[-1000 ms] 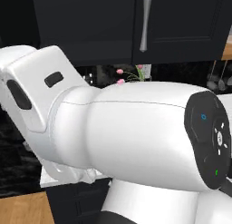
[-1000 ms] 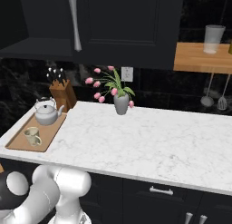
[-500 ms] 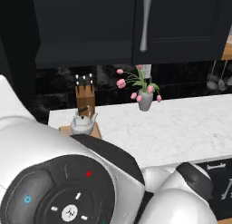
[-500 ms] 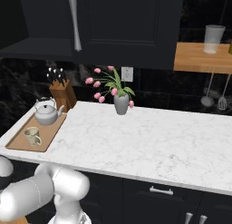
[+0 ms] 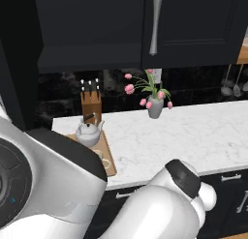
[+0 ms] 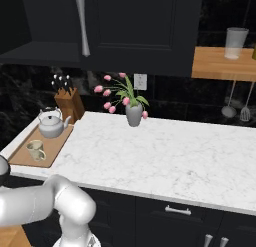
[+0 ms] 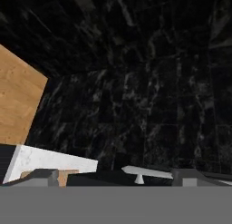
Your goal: Pick the kettle from the counter and place it on the tray. Then pick the mug from the cabinet and place it on the tray. Then close the cabinet doors.
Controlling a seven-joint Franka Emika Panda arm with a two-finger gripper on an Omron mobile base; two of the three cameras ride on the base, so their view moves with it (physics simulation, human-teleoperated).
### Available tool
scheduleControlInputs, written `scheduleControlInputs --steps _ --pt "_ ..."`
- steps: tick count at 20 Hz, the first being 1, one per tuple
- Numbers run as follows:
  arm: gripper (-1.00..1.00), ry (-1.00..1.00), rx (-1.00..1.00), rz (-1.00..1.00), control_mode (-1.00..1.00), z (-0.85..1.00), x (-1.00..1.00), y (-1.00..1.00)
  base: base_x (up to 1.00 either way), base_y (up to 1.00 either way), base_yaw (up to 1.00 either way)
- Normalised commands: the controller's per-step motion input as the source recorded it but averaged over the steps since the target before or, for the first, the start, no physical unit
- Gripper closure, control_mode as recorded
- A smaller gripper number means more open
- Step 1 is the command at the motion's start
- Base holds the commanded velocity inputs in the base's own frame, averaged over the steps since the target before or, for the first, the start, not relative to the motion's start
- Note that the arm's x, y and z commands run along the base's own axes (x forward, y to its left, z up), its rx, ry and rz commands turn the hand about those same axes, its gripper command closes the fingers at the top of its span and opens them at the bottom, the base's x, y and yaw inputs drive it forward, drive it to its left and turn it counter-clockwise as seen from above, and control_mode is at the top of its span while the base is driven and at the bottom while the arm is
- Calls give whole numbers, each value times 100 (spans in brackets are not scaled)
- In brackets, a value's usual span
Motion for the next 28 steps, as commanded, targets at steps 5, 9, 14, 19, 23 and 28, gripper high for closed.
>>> scheduleControlInputs --steps 5,9,14,19,23,28 --pt "-100 10 0 -5 -100 -21 35 1 0 0 0" --pt "-100 0 0 -1 -100 -21 16 1 0 0 0" --pt "-100 0 0 0 -100 -6 10 1 0 0 0" --pt "-100 -1 0 0 -100 0 18 0 0 0 0" --pt "-100 -2 0 0 -100 0 28 0 0 0 0" --pt "-100 -7 0 0 -100 -3 26 0 0 0 0"
